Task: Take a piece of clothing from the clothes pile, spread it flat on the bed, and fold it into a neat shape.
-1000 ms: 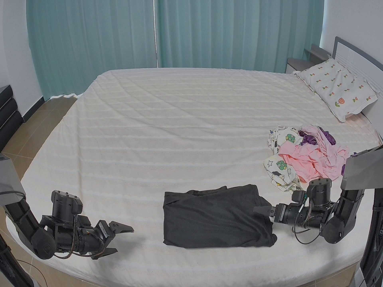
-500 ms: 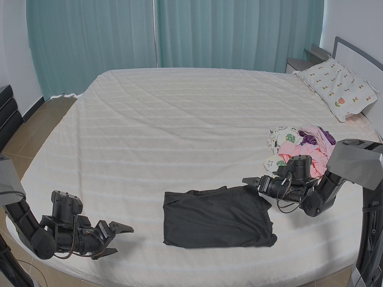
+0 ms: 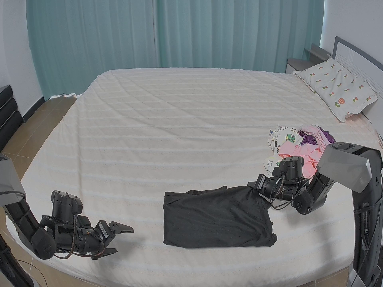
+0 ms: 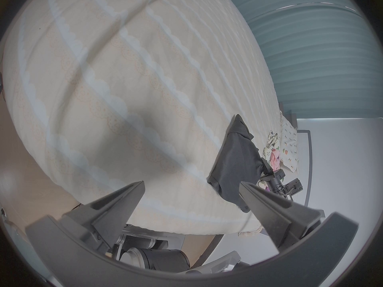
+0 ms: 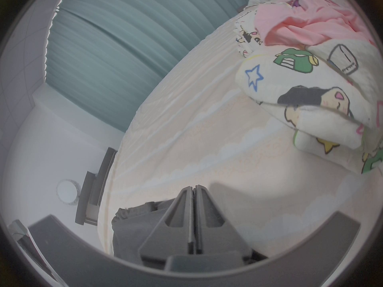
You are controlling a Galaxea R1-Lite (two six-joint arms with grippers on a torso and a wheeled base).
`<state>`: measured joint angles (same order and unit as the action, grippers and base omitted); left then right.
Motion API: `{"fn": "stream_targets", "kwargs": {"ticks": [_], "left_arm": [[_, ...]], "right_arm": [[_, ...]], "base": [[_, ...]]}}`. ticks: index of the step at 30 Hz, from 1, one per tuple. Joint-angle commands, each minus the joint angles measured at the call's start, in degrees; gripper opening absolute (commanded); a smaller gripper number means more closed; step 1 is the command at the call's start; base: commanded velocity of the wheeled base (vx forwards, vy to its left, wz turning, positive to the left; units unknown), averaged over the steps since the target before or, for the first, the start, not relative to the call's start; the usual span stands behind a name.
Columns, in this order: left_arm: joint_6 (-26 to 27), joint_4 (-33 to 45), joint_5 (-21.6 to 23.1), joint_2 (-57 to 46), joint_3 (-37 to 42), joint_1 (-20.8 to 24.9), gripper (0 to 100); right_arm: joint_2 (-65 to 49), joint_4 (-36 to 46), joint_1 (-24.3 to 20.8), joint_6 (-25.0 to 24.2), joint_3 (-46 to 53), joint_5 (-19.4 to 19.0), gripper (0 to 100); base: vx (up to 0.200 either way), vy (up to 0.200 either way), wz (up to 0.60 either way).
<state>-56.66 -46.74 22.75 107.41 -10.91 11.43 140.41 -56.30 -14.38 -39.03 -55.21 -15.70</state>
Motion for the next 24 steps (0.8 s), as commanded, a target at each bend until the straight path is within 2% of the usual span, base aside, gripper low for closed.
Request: {"fn": "stream_targets", "kwargs": {"ticks": [1, 11, 24], "left_arm": [[-0.03, -0.02, 0.02, 0.08, 0.01, -0.01, 100], [-0.03, -0.02, 0.02, 0.08, 0.01, -0.01, 100], [-0.03, -0.02, 0.02, 0.08, 0.01, -0.01, 100]], "right_arm": [[0.13, -0.04, 0.85, -1.13, -0.78, 0.06, 0], [0.65, -0.13, 1.46, -3.77, -2.27, 0.06, 0], [1.62, -0.13, 2.7, -3.77, -2.53, 0.06, 0]], "base": [[0.0, 0.0, 0.0], [0.0, 0.0, 0.0], [0.0, 0.0, 0.0]]}}
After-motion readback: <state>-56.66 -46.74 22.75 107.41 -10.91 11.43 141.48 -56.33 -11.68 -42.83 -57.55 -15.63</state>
